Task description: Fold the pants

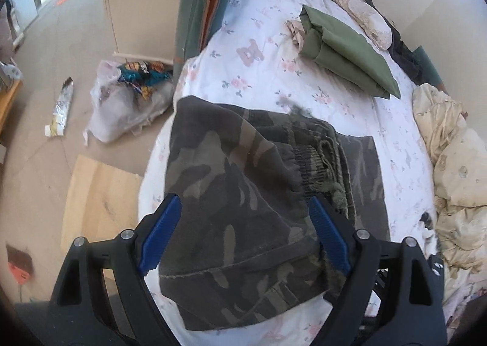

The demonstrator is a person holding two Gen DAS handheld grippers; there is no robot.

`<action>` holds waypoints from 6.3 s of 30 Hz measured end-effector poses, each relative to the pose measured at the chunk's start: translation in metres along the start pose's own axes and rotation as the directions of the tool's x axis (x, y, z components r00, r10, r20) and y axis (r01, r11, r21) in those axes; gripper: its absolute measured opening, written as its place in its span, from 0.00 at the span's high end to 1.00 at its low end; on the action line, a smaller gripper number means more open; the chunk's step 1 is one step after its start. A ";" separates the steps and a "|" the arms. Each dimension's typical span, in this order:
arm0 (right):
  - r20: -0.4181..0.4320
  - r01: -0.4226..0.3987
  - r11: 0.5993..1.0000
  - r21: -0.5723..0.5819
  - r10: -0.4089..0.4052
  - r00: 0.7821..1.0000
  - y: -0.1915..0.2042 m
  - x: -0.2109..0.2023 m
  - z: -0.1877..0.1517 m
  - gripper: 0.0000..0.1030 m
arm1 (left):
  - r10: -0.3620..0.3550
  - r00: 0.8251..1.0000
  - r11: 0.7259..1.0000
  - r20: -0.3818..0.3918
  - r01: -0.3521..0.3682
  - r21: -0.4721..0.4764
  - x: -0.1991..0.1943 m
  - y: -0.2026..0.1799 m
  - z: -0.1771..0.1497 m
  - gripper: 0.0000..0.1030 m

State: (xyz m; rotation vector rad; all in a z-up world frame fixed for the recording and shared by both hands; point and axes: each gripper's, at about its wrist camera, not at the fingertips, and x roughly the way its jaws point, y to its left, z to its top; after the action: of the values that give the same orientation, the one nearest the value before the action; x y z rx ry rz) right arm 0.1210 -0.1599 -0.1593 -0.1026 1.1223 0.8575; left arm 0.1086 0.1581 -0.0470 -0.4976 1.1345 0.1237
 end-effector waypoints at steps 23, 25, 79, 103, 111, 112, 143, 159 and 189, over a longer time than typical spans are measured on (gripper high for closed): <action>0.240 -0.132 0.799 0.587 -0.016 0.971 -0.088 -0.057 -0.021 0.33 | 0.112 0.992 0.941 -0.058 -0.088 0.326 0.056 -0.111 -0.036 0.19; 0.267 -0.072 0.705 0.705 -0.170 0.949 -0.123 -0.080 -0.040 0.29 | 0.121 0.990 0.937 -0.067 -0.092 0.337 0.062 -0.116 -0.039 0.19; 0.396 -0.391 0.920 -0.025 0.368 0.841 0.024 -0.086 0.015 0.93 | -0.014 0.997 0.903 -0.071 0.043 0.428 0.014 -0.187 0.066 0.95; 0.100 -0.322 0.944 0.071 0.315 0.944 0.075 -0.019 0.019 0.35 | 0.185 0.979 0.946 -0.080 -0.155 0.285 0.060 0.030 0.048 0.95; 0.254 -0.368 0.702 0.609 0.267 0.930 -0.060 0.021 -0.014 0.24 | 0.315 0.949 0.891 -0.028 -0.286 0.353 0.068 0.025 0.046 0.95; 0.242 -0.384 0.678 0.626 0.299 0.923 -0.058 0.037 -0.018 0.22 | 0.326 0.945 0.885 -0.028 -0.295 0.360 0.070 0.026 0.045 0.95; 0.413 -0.445 0.664 0.600 0.219 0.884 -0.009 0.034 0.010 0.74 | 0.240 0.970 0.926 -0.039 -0.216 0.309 0.062 0.002 0.043 0.82; 0.220 -0.220 0.708 0.671 0.092 0.971 -0.169 -0.016 0.013 0.49 | -0.055 0.996 0.911 0.064 0.024 0.412 0.040 -0.083 0.039 0.03; 0.169 -0.135 0.857 0.497 0.057 0.984 -0.127 -0.040 0.071 0.71 | -0.100 0.962 0.928 -0.253 0.182 0.325 0.064 -0.096 -0.031 0.82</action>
State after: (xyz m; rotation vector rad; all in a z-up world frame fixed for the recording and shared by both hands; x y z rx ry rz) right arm 0.2500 -0.2355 -0.1356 0.4556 1.1855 0.6192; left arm 0.1431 0.0495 -0.0831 -0.2809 1.3127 -0.2657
